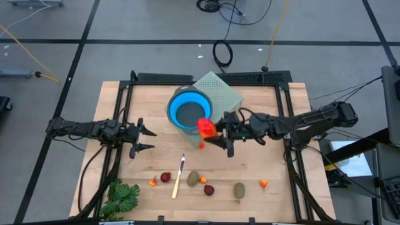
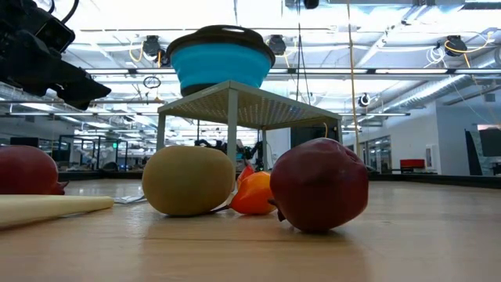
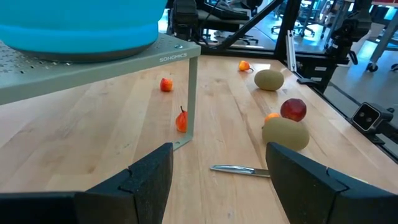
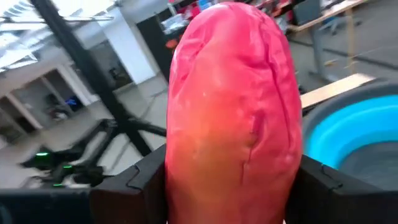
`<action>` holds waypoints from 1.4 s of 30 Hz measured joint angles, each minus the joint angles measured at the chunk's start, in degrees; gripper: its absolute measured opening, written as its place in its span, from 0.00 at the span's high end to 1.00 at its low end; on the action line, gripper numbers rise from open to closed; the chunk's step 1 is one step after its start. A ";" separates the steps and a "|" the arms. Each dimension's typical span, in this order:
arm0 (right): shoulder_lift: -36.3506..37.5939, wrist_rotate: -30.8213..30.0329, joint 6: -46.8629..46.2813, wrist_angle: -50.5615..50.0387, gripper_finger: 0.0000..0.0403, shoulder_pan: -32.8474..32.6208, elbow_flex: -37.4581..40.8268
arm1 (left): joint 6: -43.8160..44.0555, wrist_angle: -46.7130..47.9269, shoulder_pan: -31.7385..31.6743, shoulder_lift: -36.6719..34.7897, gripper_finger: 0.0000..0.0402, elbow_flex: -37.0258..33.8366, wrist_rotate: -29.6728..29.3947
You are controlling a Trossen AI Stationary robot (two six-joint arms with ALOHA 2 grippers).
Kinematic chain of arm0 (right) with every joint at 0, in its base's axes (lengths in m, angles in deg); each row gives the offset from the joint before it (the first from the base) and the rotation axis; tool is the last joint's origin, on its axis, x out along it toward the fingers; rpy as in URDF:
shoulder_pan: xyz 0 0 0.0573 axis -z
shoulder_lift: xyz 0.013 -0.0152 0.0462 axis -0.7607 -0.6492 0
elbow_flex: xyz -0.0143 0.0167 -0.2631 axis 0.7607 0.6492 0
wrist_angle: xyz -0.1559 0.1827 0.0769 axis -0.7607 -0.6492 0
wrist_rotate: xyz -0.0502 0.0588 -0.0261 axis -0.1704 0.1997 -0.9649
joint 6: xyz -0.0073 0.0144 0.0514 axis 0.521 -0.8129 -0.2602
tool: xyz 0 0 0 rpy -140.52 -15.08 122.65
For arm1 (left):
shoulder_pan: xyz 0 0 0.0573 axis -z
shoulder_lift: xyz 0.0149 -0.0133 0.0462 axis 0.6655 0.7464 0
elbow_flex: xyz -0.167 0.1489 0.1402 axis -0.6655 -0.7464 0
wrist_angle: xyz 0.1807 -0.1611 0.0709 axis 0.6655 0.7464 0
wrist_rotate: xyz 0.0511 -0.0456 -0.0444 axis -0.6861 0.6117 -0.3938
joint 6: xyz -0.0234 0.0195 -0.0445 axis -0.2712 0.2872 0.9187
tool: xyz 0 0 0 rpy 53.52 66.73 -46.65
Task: Pick & Place Fruit
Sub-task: Put the mango into the blue strainer bowl
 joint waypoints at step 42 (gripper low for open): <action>0.17 -4.88 58.49 2.91 0.45 7.45 0.01 | 21.52 -33.44 0.01 -0.02 0.36 -0.01 0.33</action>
